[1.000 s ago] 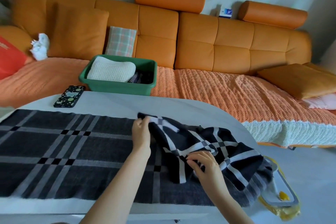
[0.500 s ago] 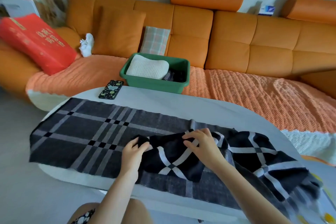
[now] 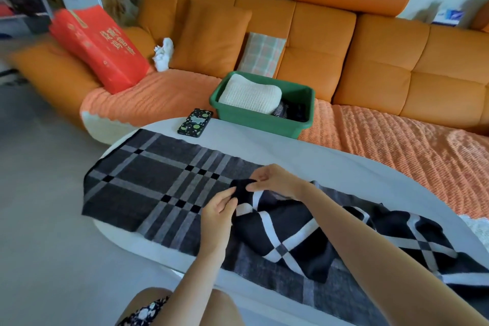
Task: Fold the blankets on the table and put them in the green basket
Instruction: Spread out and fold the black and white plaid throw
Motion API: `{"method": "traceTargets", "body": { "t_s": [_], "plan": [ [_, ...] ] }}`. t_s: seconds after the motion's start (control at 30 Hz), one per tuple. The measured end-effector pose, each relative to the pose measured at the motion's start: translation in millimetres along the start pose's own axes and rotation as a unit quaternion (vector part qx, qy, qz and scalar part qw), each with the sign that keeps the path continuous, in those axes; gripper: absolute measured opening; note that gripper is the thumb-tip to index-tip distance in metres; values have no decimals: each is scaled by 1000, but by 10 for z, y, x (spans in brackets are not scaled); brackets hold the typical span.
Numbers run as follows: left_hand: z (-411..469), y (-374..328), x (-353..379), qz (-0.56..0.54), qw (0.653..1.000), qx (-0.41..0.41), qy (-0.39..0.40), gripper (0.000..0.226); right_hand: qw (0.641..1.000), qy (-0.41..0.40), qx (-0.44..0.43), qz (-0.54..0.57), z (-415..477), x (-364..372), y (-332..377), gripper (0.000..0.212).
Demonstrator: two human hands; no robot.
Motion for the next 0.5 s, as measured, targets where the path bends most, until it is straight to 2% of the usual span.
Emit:
{"method": "traceTargets", "body": {
  "t_s": [0.13,0.27,0.33,0.43,0.5],
  "plan": [
    [-112,190,113,-102,987,-115,45,31,979,-113,-76,154,1,-225,316,11],
    [-224,180,200,-7,984,-86,156,25,968,-129,-96,193,101,-232,713,11],
    [-176,148,141,30,987,-61,145,22,966,-126,-108,200,162,-187,927,13],
    [-20,36,2,21,995,-23,95,13,963,-137,-130,193,262,-70,1201,13],
    [30,38,-110,0,996,-36,76,17,962,-159,-137,173,361,-21,1303,12]
  ]
}}
Point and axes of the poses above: each hand's wrist, its own z-axis towards the middle knuckle, its own x-axis out of the palm, y = z × x, the point moved 8 cm from there along z, towards the middle knuckle, and after that the axes turned 10 degrees about x, right-handed, at the moved point
